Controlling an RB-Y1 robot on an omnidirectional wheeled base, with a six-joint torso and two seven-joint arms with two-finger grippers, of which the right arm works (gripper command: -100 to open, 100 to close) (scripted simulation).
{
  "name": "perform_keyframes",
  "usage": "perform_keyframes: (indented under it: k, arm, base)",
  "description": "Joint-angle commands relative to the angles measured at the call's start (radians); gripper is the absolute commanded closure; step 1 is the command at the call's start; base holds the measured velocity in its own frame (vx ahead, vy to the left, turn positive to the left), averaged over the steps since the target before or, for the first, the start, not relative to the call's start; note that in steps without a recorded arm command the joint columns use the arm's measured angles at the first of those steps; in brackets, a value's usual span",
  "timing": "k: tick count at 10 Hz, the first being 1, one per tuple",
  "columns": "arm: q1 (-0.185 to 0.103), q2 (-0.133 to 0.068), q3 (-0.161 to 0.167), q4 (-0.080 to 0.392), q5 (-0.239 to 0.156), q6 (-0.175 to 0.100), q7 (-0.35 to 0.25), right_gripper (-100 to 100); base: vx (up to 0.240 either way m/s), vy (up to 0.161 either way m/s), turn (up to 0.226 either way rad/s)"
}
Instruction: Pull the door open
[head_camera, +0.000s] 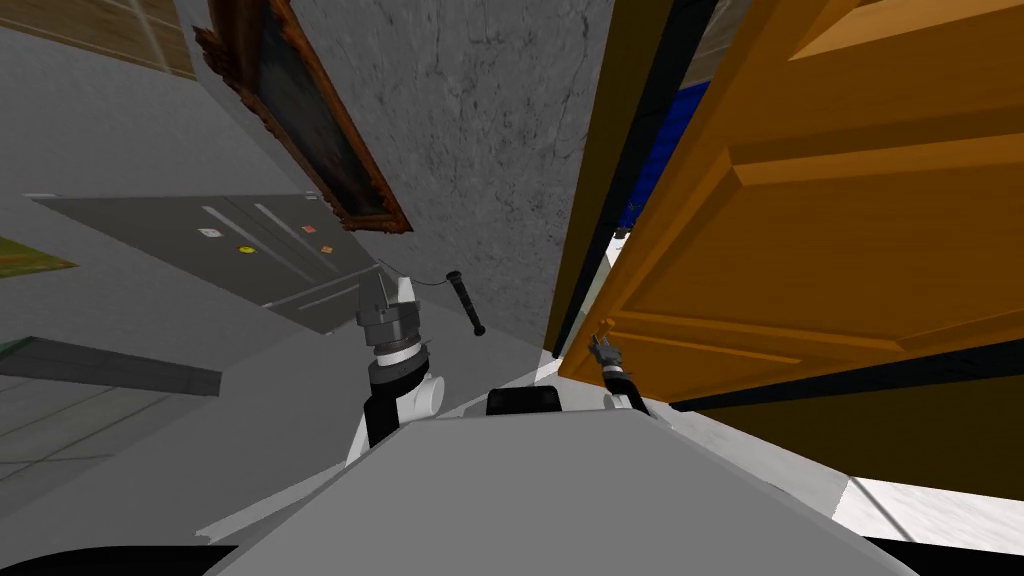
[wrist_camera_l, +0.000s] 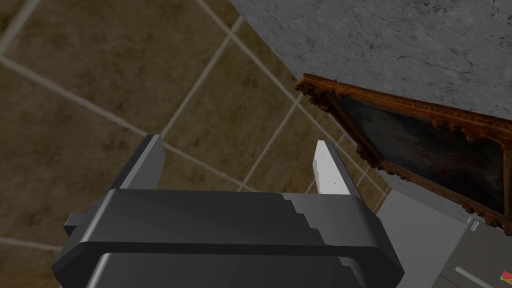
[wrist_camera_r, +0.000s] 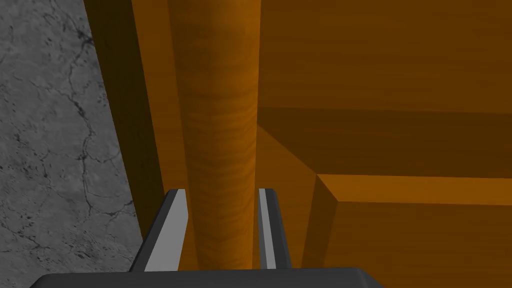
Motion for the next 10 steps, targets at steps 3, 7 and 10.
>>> perform_keyframes:
  k: [3,7,10]
  arm:
    - [0.029,-0.035,0.047,-0.009,0.022,-0.032,-0.049,100]
    - [0.053,-0.066,0.082,-0.015,0.038,-0.061,-0.084,100]
    - [0.077,-0.098,0.118,-0.017,0.055,-0.101,-0.120,100]
  base:
    - [-0.240,-0.033,0.106]
    - [-0.221,-0.024,0.101]
    - [-0.247,-0.077,0.151]
